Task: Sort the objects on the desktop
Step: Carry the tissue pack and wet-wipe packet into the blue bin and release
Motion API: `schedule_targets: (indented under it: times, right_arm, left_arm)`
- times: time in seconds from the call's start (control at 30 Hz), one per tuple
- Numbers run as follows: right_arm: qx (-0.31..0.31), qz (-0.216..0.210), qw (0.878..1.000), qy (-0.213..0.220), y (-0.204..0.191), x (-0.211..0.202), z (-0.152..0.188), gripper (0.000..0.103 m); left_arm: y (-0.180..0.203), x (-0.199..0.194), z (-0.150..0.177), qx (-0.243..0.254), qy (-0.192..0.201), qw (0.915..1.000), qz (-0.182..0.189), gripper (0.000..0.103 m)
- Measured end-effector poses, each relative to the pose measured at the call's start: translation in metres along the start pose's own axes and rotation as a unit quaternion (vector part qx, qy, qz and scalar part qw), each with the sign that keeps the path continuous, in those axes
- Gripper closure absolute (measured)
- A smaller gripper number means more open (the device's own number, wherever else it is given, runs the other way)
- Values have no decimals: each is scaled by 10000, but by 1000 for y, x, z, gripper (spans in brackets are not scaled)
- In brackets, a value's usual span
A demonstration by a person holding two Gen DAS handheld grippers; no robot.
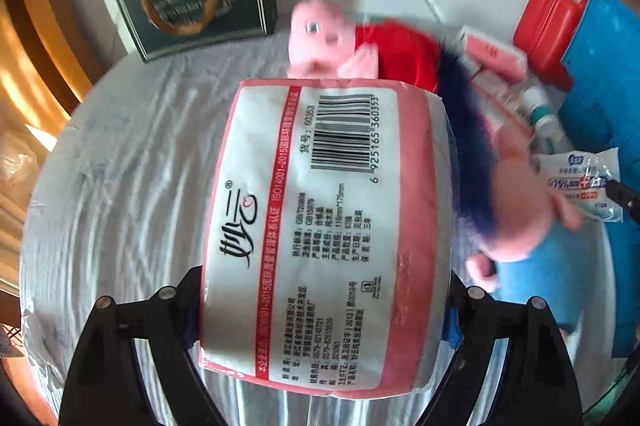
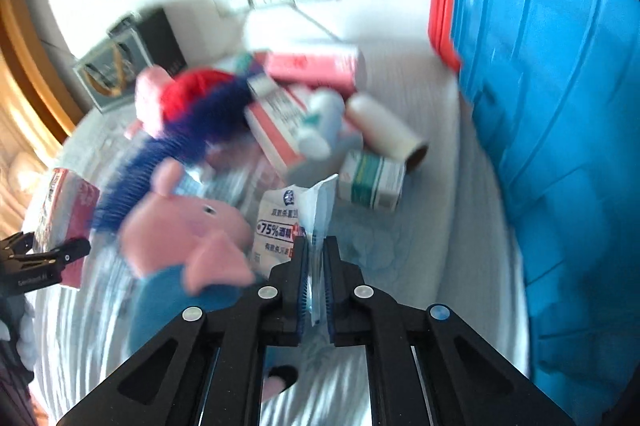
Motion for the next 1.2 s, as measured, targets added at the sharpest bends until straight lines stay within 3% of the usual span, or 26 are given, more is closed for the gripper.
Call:
schedule_targets:
  times: [0.23, 0.43, 0.57, 0.73, 0.9, 1.1, 1.2]
  right_arm:
    - [-322, 30, 9960, 836, -43, -86, -11, 96]
    - [-481, 357, 9807, 1861, -63, -186, -12, 97]
    - [-444, 730, 9644, 2501, -59, -254, -4, 97]
    - [-258, 1406, 9366, 3198, -38, -331, 17, 97]
    - [-27, 1956, 9127, 3589, -6, -392, 42, 97]
    - [267, 2516, 8920, 3746, 39, -441, 69, 97]
    - [375, 2686, 8882, 3708, 61, -455, 85, 97]
  left_arm:
    - [7, -101, -17, 77, 1052, 9938, 366, 17]
    - [66, -174, -23, 443, 1724, 9799, 896, 17]
    - [118, -221, -30, 725, 2137, 9651, 1331, 17]
    - [186, -276, -32, 1107, 2574, 9418, 1856, 17]
    - [258, -320, -30, 1435, 2837, 9204, 2276, 17]
    - [339, -368, -15, 1864, 2981, 9008, 2547, 17]
    - [379, -387, 0, 2085, 2986, 8928, 2649, 17]
Point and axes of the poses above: each gripper's, at about its wrist camera, not at the fingertips, and x roughly the way its jaws point, y to its right, z to its underside, the point moved 5 cm from there along x, roughly the way its jaws point, and after that the axes turned 12 degrees about -z, right-handed, at the moved point
